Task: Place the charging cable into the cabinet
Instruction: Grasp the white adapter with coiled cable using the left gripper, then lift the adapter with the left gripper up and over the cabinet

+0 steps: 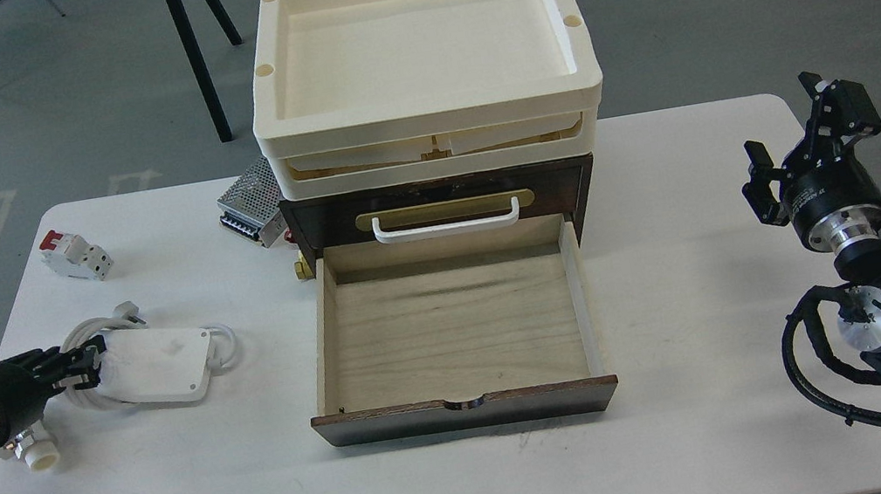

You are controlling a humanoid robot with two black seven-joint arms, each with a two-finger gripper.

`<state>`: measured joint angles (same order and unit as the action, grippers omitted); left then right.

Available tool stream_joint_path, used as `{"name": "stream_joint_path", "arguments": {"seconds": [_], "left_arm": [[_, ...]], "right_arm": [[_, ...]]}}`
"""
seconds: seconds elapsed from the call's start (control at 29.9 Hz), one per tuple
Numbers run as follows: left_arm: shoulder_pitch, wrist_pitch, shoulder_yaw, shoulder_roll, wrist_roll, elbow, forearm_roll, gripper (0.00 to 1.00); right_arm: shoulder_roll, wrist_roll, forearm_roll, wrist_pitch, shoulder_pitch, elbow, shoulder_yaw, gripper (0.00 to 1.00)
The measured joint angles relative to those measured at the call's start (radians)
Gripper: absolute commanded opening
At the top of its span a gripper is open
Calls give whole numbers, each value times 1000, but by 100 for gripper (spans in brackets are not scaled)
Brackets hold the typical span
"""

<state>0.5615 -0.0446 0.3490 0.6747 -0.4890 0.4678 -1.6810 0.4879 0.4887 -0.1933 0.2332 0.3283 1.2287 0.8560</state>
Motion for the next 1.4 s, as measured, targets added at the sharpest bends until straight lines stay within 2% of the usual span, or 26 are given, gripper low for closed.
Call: {"name": "stream_joint_path", "arguments": {"seconds": [0.37, 0.67, 0.77, 0.9, 1.07, 1.17, 1.27, 1.4], "left_arm": [[9, 6, 8, 97, 0, 10, 240, 2], [88, 31, 13, 231, 0, 13, 541, 3], [140, 93, 14, 282, 0, 13, 632, 3], [265, 233, 16, 361, 0, 13, 766, 3], [490, 457, 28, 420, 1, 19, 883, 4], [622, 521, 42, 432, 1, 56, 900, 4], [713, 532, 52, 454, 0, 161, 902, 4], [780, 533, 54, 505, 0, 424, 896, 5]], "right_arm": [[0, 0, 0, 0, 0, 0, 0, 99], [0, 0, 0, 0, 0, 0, -1, 99], [0, 0, 0, 0, 0, 0, -2, 99], [0, 0, 0, 0, 0, 0, -2, 99], [0, 0, 0, 0, 0, 0, -3, 99], [0, 0, 0, 0, 0, 0, -3, 99], [0, 0, 0, 0, 0, 0, -4, 99], [0, 0, 0, 0, 0, 0, -5, 99]]}}
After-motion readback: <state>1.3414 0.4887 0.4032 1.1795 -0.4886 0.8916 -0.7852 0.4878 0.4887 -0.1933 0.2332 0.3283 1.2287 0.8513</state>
